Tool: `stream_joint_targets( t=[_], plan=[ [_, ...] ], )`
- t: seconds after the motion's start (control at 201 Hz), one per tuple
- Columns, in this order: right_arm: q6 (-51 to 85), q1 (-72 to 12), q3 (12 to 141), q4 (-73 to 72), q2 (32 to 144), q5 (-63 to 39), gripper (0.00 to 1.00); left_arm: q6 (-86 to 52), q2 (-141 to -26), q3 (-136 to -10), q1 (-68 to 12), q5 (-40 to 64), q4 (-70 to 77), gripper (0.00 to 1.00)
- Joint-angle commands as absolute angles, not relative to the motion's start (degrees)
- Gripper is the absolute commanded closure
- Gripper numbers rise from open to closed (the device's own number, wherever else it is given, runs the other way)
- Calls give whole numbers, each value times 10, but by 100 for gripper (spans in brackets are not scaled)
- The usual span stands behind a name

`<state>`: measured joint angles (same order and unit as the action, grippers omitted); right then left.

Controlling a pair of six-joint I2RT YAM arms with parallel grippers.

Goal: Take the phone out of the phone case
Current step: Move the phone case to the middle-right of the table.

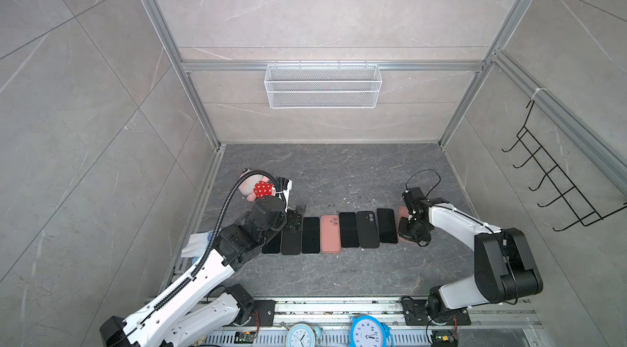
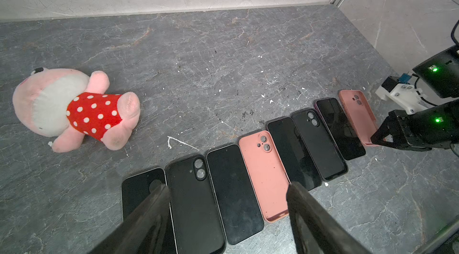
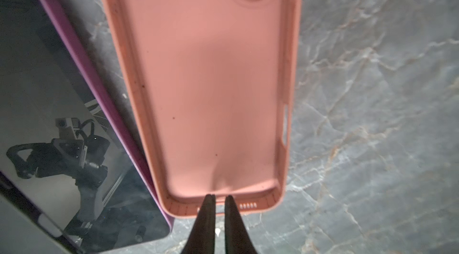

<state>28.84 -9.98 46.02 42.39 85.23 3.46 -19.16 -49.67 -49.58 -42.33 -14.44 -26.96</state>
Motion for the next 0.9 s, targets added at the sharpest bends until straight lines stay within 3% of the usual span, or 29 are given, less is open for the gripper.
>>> stream_joint_targets(
  t=[0.0, 0.204, 0.543, 0.892],
  plan=[
    [302, -107, 458, 453, 840, 56, 86, -197, -483, -493, -420, -142, -255, 24],
    [305, -52, 505, 457, 792, 98, 80, -196, -481, -492, -420, -141, -269, 24],
    [243, 54, 627, 421, 945, 67, 83, -205, -441, -479, -420, -165, -302, 23],
    [210, 62, 644, 388, 1034, 51, 85, -227, -435, -469, -420, -176, -314, 23]
  ],
)
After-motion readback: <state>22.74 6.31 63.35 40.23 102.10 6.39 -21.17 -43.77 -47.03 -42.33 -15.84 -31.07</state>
